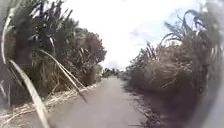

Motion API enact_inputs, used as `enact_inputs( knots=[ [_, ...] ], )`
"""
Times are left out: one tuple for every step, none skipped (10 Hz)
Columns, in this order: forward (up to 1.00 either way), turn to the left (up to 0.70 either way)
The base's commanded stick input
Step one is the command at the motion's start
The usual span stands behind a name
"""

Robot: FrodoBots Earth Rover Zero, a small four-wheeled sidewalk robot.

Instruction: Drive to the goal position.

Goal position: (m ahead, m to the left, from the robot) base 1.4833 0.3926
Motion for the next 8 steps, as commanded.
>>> enact_inputs(
  knots=[
    [0.70,0.00],
    [0.70,0.00],
    [0.70,0.00],
    [0.70,0.00],
    [0.70,0.00],
    [0.70,0.00],
    [0.70,0.00],
    [0.70,0.00]
  ],
)
